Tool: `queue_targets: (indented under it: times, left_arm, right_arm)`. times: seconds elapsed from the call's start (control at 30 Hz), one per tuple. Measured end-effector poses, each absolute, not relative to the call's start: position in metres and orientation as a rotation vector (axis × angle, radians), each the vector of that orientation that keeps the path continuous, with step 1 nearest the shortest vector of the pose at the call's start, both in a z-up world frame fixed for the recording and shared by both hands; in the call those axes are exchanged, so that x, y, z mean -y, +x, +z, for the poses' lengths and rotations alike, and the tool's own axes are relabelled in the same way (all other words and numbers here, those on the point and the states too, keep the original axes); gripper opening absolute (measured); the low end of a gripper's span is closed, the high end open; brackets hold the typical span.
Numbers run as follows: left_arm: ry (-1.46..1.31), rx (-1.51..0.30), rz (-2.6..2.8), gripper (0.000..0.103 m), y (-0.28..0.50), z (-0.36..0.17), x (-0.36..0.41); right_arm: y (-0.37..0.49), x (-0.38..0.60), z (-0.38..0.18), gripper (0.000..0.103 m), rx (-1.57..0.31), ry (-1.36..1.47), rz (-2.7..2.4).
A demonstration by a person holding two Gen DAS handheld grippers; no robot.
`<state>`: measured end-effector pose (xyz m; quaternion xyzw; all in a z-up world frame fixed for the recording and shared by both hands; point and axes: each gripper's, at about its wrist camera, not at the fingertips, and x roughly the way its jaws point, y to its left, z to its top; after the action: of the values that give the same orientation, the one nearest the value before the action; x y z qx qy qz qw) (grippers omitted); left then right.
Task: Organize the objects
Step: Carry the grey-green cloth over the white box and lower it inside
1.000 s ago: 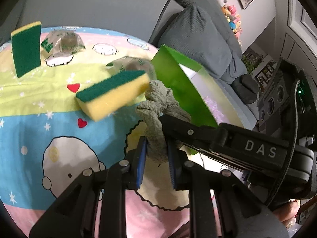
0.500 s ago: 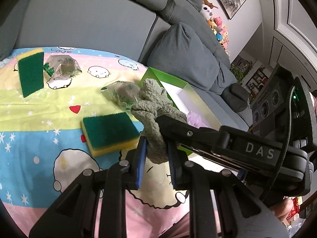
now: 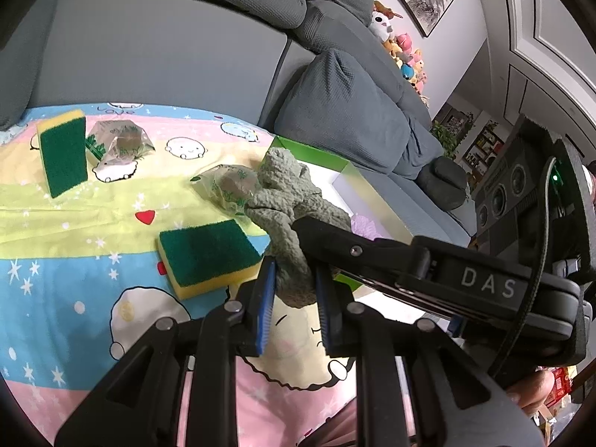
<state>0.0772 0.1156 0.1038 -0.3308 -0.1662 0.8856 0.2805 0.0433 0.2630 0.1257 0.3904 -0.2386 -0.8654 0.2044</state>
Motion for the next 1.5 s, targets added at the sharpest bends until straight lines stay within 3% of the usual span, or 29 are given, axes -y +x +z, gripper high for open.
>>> queue_targets:
  times: [1.5]
  left_arm:
    - [-0.775, 0.282, 2.435, 0.018, 0.094, 0.140, -0.146]
  right_arm:
    - [0.069, -0.287, 0.154, 0.026, 0.720, 0.912, -2.437]
